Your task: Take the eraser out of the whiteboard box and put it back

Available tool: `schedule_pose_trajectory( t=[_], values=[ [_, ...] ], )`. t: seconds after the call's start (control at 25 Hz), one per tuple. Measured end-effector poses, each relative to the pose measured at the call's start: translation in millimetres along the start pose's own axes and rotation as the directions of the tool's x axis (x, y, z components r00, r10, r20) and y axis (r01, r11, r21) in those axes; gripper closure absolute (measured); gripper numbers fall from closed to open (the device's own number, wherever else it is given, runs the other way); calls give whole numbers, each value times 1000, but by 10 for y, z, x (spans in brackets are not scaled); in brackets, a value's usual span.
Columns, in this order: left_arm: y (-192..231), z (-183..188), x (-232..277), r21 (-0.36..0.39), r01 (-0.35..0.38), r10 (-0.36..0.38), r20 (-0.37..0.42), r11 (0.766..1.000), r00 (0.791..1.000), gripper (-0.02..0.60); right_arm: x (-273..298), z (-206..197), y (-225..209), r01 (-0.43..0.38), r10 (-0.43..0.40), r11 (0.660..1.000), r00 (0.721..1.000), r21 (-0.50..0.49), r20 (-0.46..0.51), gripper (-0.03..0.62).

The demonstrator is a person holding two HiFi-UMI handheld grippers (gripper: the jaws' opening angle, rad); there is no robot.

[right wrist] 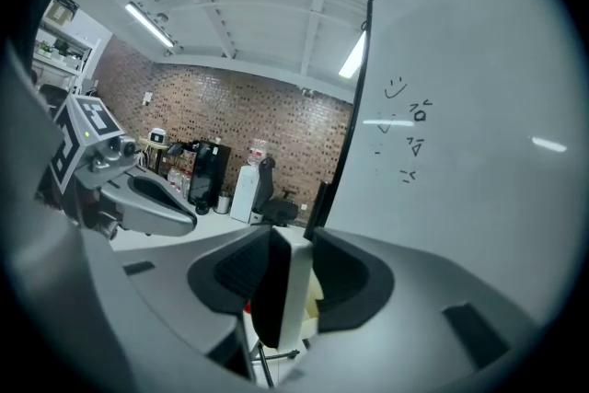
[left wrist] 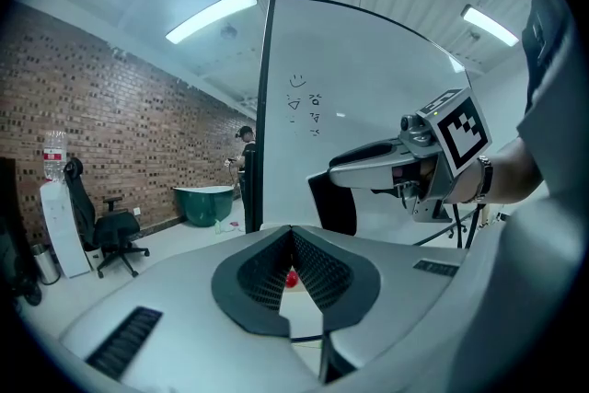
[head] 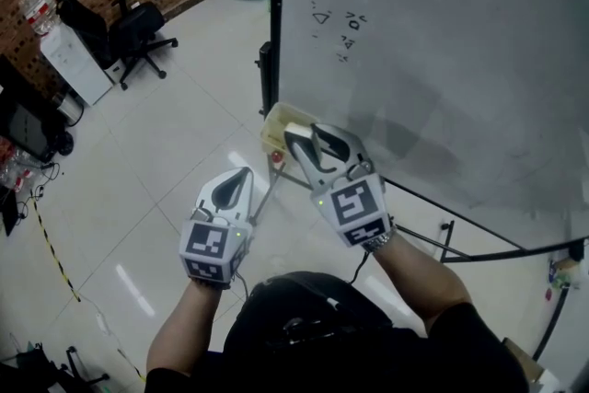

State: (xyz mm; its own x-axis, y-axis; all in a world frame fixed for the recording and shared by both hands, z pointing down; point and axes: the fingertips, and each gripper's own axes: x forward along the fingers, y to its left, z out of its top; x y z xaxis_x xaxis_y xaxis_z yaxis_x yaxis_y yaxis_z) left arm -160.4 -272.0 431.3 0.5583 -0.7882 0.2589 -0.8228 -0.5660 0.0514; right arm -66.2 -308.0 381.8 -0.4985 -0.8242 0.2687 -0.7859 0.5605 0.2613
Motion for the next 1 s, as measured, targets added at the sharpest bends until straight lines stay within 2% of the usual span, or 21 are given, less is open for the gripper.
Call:
schedule_pose_trajectory(
  t=[0.48, 1.0],
  values=[
    [-734, 14, -316, 18, -74, 73, 20, 997, 997, 581, -798, -8, 134, -83, 83, 997, 994, 0, 75, 421],
    [-1651, -147, -807, 5, -179, 179, 18, 984, 984, 581, -1763, -186, 281, -176, 177, 984, 974, -15, 140, 422]
  ],
)
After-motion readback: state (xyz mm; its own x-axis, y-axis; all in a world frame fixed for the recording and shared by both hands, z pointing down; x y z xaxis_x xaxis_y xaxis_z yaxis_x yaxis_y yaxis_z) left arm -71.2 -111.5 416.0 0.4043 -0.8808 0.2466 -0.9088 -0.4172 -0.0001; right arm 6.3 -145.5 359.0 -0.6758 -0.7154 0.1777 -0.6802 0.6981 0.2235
